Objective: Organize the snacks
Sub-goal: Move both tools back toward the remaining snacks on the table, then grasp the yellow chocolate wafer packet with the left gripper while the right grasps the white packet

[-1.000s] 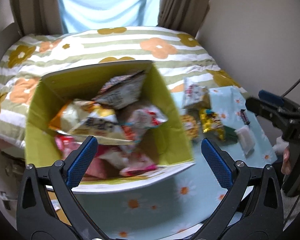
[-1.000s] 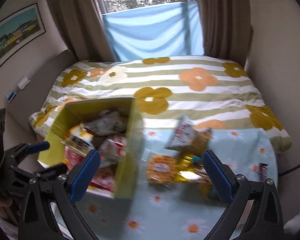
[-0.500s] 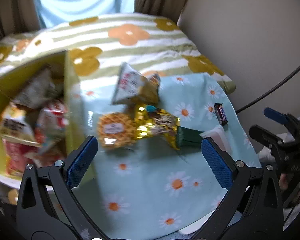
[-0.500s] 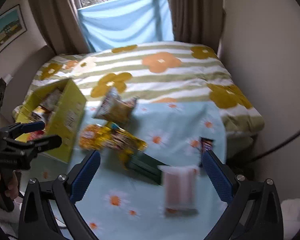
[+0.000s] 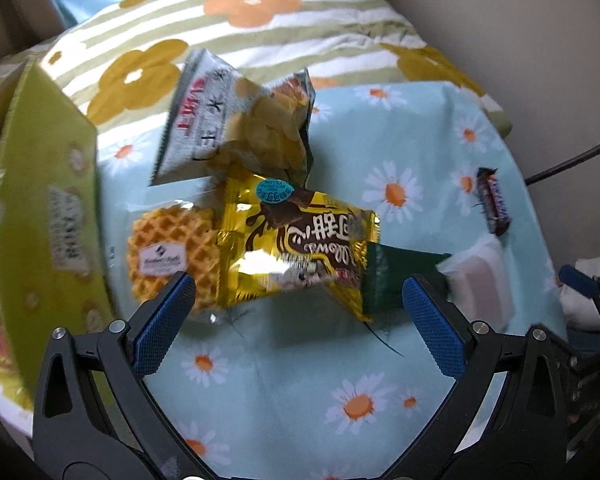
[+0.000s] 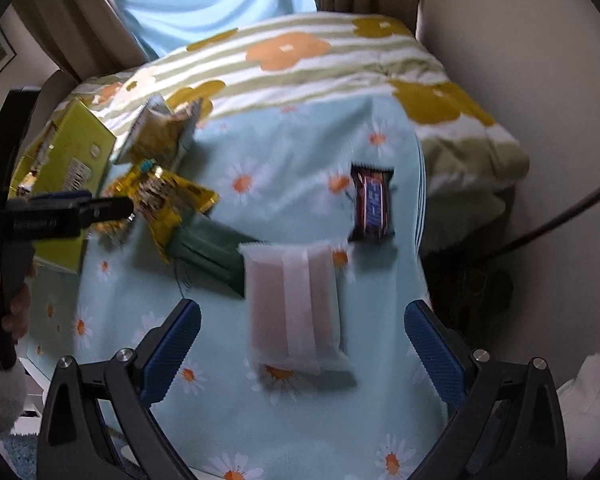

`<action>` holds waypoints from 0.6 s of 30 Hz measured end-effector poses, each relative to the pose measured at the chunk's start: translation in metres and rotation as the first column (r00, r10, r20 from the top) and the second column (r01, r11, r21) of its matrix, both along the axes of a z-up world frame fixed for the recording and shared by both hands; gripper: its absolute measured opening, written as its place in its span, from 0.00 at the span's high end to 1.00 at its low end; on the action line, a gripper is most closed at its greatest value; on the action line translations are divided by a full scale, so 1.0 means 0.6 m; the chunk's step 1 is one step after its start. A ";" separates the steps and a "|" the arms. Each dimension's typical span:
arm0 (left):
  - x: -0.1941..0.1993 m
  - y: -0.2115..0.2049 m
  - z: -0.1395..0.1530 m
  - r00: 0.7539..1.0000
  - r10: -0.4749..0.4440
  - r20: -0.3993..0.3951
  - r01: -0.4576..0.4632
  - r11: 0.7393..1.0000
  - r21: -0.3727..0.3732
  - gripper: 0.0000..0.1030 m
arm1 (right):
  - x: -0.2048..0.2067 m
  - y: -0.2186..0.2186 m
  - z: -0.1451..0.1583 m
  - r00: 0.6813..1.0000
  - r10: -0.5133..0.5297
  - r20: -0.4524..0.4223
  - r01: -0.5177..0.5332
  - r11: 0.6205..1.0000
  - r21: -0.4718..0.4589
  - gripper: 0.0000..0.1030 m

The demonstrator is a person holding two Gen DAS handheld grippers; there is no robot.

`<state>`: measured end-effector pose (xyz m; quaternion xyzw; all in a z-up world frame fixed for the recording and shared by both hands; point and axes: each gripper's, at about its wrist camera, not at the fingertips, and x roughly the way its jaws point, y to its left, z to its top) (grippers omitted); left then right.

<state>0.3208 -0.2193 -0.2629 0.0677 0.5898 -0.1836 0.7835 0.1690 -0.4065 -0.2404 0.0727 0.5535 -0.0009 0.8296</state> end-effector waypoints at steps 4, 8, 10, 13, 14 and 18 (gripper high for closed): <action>0.020 -0.014 -0.033 1.000 -0.023 0.000 0.023 1.000 0.020 0.00 | 0.005 0.002 -0.035 0.999 -0.015 -0.045 0.015 1.000 -0.007 0.01; 0.030 -0.021 -0.051 0.999 -0.040 -0.006 0.040 0.999 0.028 0.01 | 0.014 0.005 -0.056 0.997 -0.037 -0.062 0.037 0.999 -0.002 0.02; 0.032 -0.027 -0.056 0.998 -0.060 -0.001 0.060 0.998 0.034 0.01 | 0.019 0.005 -0.063 0.997 -0.043 -0.069 0.043 0.999 -0.003 0.02; 0.037 -0.037 -0.063 0.996 -0.084 0.001 0.084 0.995 0.058 0.01 | 0.026 0.005 -0.070 0.996 -0.047 -0.078 0.047 0.999 0.001 0.02; 0.039 -0.039 -0.065 0.996 -0.088 0.002 0.088 0.994 0.062 0.02 | 0.029 0.006 -0.073 0.996 -0.045 -0.082 0.046 0.999 0.003 0.02; 0.043 -0.047 -0.072 0.995 -0.101 0.007 0.100 0.992 0.077 0.04 | 0.038 0.013 -0.080 0.995 -0.035 -0.093 0.035 0.999 -0.006 0.02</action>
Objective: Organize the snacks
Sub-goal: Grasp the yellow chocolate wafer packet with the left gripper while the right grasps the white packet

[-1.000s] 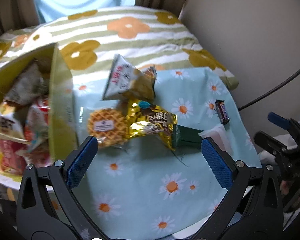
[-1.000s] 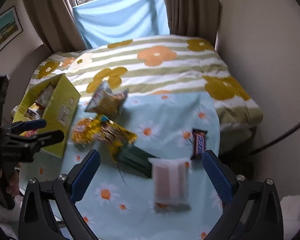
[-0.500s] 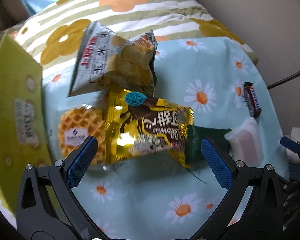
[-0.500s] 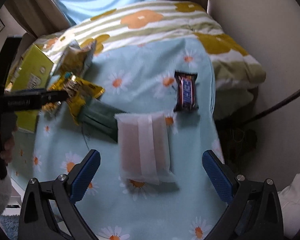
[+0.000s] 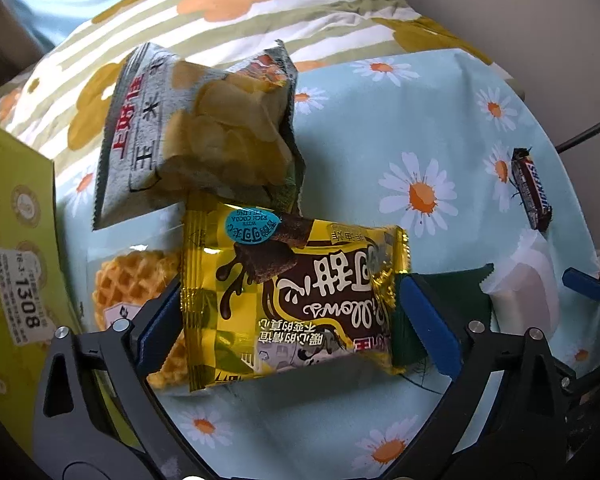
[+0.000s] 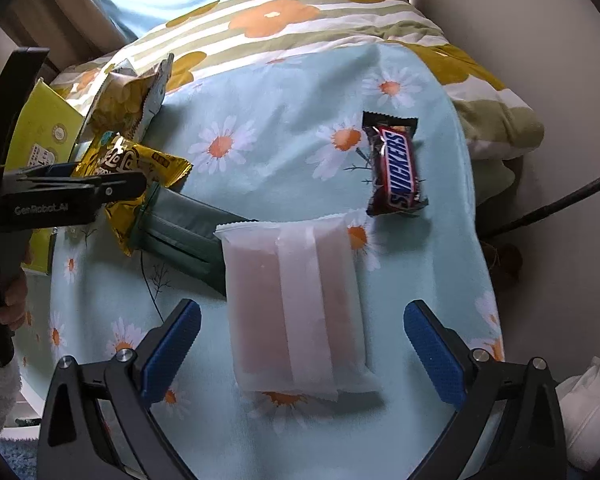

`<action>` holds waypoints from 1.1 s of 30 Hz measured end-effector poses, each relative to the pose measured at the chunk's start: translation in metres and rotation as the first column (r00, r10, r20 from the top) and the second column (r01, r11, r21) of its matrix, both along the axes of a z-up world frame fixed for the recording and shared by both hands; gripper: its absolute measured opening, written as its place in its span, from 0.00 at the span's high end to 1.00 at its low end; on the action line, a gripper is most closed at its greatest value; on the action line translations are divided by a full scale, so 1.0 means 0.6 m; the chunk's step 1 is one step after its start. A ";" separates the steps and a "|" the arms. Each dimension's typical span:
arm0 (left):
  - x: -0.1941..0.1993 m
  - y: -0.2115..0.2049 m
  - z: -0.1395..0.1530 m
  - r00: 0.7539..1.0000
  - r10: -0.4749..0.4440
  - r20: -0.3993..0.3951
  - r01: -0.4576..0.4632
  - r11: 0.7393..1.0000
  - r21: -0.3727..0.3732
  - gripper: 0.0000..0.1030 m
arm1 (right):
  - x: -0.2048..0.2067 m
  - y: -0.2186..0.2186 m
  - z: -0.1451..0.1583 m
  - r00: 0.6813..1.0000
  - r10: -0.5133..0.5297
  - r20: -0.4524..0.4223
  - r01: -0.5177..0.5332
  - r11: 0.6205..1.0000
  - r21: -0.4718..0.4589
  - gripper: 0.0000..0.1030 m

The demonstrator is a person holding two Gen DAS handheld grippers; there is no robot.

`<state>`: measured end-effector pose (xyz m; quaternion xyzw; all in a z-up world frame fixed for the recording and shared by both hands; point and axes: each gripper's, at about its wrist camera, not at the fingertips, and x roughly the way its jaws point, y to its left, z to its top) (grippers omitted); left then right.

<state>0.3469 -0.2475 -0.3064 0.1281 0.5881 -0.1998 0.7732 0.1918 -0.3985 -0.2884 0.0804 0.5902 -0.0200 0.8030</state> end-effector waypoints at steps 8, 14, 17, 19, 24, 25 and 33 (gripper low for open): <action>-0.004 -0.005 -0.001 0.999 -0.044 0.023 0.044 0.999 0.021 0.10 | 0.006 0.008 -0.006 1.000 0.001 -0.002 -0.001 1.000 -0.022 0.02; -0.013 -0.011 -0.004 0.997 -0.070 0.042 0.068 0.997 0.045 0.13 | 0.013 0.008 -0.012 1.000 0.005 -0.001 -0.005 0.999 -0.045 0.02; -0.022 -0.017 -0.003 0.994 -0.087 0.068 0.084 0.995 0.052 0.16 | 0.013 0.011 -0.012 1.000 0.008 0.002 -0.008 0.998 -0.058 0.04; -0.022 -0.016 -0.001 0.994 -0.085 0.068 0.082 0.995 0.049 0.17 | 0.011 0.010 -0.012 1.000 0.008 0.005 -0.007 0.998 -0.061 0.05; -0.021 -0.007 0.013 0.997 -0.063 0.050 0.061 0.998 0.036 0.24 | 0.010 0.006 -0.010 1.000 0.006 0.011 -0.006 0.998 -0.062 0.11; -0.023 -0.005 0.016 0.997 -0.057 0.047 0.056 0.998 0.037 0.24 | 0.010 0.006 -0.009 1.000 0.007 0.012 -0.007 0.998 -0.061 0.11; -0.036 0.016 0.035 0.998 -0.029 0.051 0.027 0.999 0.028 0.27 | 0.008 0.010 -0.006 0.999 0.022 0.024 -0.020 0.998 -0.064 0.15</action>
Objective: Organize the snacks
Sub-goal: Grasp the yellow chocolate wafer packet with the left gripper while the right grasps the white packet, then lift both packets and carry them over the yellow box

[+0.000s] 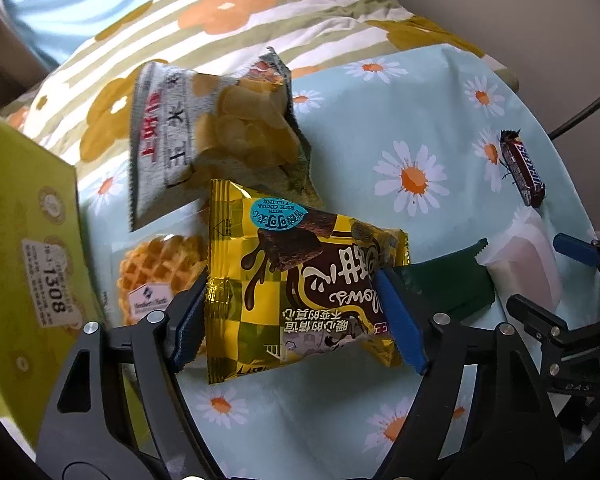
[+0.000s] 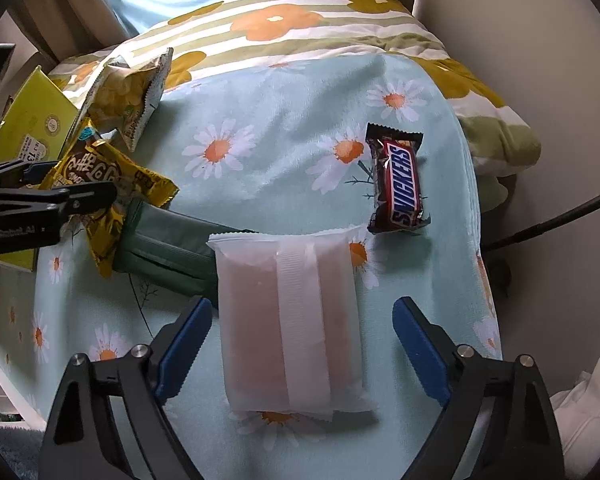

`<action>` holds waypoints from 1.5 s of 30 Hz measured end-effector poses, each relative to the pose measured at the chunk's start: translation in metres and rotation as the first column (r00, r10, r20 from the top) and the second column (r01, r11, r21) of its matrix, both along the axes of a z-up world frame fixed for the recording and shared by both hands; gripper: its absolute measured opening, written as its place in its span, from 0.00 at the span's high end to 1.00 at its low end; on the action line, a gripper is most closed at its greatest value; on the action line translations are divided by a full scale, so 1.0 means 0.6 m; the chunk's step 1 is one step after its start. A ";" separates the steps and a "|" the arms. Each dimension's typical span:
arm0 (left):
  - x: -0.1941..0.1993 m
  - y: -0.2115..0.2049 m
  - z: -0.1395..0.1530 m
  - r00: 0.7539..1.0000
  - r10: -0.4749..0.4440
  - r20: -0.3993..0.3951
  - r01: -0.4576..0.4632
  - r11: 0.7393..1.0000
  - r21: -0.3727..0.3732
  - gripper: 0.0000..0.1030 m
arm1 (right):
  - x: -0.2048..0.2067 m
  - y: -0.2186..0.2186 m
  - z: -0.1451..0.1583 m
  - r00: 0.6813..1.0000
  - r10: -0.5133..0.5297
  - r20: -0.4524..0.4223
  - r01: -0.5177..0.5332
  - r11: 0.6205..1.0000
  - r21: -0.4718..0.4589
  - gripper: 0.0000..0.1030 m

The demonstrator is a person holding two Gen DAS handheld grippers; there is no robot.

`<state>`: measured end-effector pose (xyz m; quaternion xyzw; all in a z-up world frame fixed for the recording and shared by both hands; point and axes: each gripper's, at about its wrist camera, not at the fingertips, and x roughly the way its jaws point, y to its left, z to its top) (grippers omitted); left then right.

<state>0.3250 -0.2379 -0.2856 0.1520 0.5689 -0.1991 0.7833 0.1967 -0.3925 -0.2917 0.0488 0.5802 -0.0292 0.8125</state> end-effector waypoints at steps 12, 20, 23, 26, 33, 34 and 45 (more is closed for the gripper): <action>-0.007 0.041 0.023 0.997 0.064 0.045 -0.065 0.998 0.025 0.28 | -0.004 0.007 -0.006 1.000 0.016 0.008 -0.016 1.000 -0.025 0.20; -0.018 0.061 0.034 0.993 0.100 0.061 -0.101 0.995 0.023 0.28 | -0.010 0.025 -0.014 0.999 0.049 0.006 -0.049 0.998 -0.037 0.43; -0.021 0.063 0.039 0.992 0.104 0.065 -0.106 0.994 0.015 0.28 | -0.011 0.021 -0.012 0.999 0.040 0.010 -0.039 0.999 -0.022 0.43; -0.024 0.063 0.050 0.991 0.110 0.077 -0.110 0.994 0.002 0.28 | -0.017 0.020 -0.008 0.999 0.033 0.011 -0.033 0.999 -0.013 0.44; -0.042 0.073 0.099 0.984 0.138 0.114 -0.133 0.990 -0.051 0.28 | -0.027 0.023 0.040 0.996 0.053 0.070 -0.053 0.999 -0.007 0.44; -0.044 0.075 0.112 0.982 0.145 0.124 -0.138 0.988 -0.063 0.28 | -0.027 0.024 0.052 0.994 0.062 0.087 -0.062 0.998 -0.006 0.44; -0.068 0.150 0.268 0.925 0.279 0.256 -0.240 0.955 -0.174 0.28 | 0.025 0.091 0.201 0.943 0.190 0.272 -0.205 0.978 0.026 0.44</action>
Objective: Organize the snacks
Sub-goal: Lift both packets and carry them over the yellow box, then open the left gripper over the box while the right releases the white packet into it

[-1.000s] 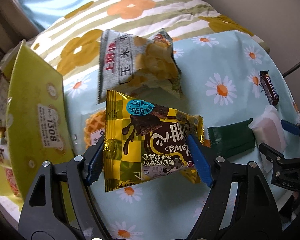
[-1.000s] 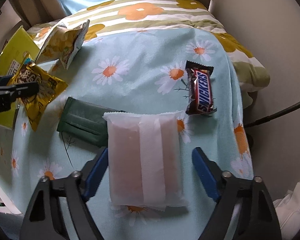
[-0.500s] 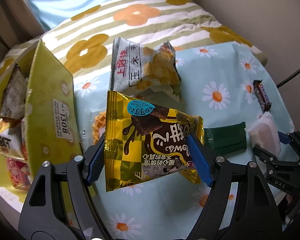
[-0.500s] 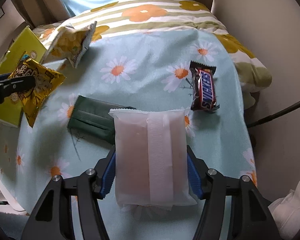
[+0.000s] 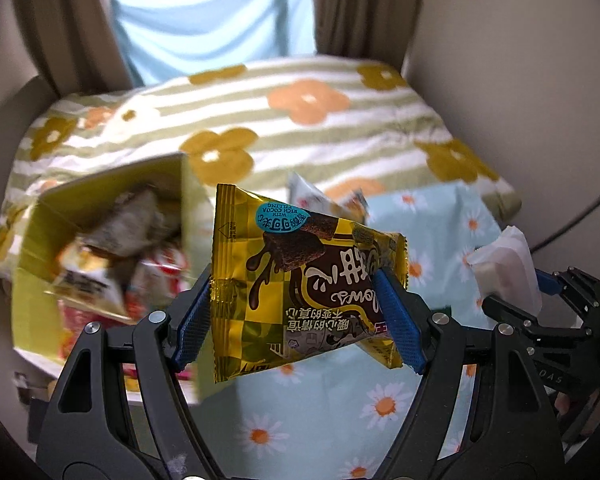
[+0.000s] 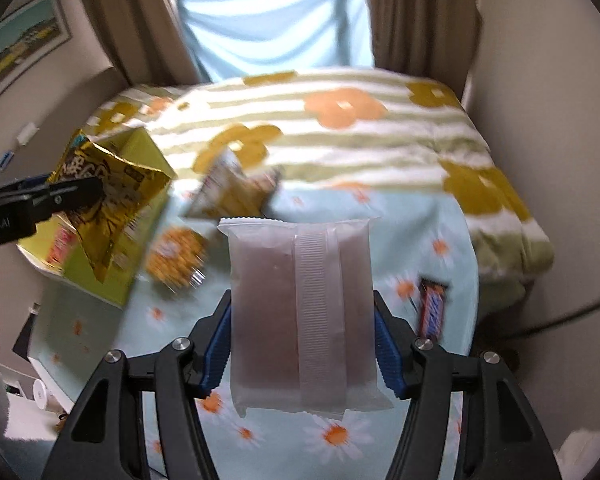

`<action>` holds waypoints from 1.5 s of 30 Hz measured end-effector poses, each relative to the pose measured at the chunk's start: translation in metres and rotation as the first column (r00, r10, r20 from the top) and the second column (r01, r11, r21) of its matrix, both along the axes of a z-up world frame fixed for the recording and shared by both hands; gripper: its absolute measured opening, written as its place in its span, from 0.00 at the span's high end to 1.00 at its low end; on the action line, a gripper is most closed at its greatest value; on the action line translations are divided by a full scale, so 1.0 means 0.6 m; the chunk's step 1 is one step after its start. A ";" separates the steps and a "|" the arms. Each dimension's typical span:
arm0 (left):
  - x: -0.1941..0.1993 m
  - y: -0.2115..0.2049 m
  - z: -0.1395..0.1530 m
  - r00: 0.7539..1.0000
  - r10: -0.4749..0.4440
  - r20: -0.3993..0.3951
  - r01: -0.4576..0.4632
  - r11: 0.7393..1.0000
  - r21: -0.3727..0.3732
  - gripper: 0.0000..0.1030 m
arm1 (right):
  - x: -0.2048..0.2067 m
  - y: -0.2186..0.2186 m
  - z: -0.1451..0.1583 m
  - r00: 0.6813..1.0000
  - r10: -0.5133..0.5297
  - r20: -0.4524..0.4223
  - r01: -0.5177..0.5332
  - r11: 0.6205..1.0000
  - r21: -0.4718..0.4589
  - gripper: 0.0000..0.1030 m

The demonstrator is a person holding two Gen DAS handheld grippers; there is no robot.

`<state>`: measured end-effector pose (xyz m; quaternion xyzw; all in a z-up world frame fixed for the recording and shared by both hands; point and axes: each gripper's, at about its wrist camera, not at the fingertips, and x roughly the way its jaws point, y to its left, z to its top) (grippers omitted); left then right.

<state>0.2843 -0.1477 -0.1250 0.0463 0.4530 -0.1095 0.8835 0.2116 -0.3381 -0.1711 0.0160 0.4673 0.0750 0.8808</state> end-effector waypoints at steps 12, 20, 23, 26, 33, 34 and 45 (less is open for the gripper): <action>0.013 0.272 0.055 0.983 0.173 0.066 -0.166 0.981 -0.102 0.31 | 0.055 0.236 0.082 0.983 0.164 0.085 -0.171 0.982 0.080 0.44; 0.023 0.441 0.009 0.971 0.240 0.008 -0.237 0.963 -0.127 0.32 | 0.089 0.407 0.066 0.974 0.221 0.057 -0.226 0.968 0.106 0.44; 0.031 0.481 -0.028 0.974 0.225 -0.036 -0.228 0.965 -0.132 0.32 | 0.097 0.446 0.044 0.976 0.216 0.023 -0.217 0.968 0.130 0.44; 0.038 0.505 -0.057 0.977 0.203 -0.063 -0.211 0.965 -0.154 0.29 | 0.099 0.474 0.028 0.981 0.196 0.002 -0.195 0.972 0.128 0.44; 0.053 0.523 -0.091 0.987 0.121 -0.103 -0.136 0.979 -0.150 0.00 | 0.093 0.498 0.007 0.994 0.105 -0.038 -0.101 0.989 0.109 0.44; 0.054 0.524 -0.096 0.987 0.113 -0.114 -0.130 0.981 -0.146 0.00 | 0.094 0.497 0.005 0.994 0.097 -0.045 -0.092 0.990 0.104 0.44; 0.033 0.545 -0.102 0.985 0.116 -0.127 -0.133 0.982 -0.136 0.00 | 0.109 0.513 -0.012 0.993 0.080 -0.082 -0.072 0.993 0.094 0.44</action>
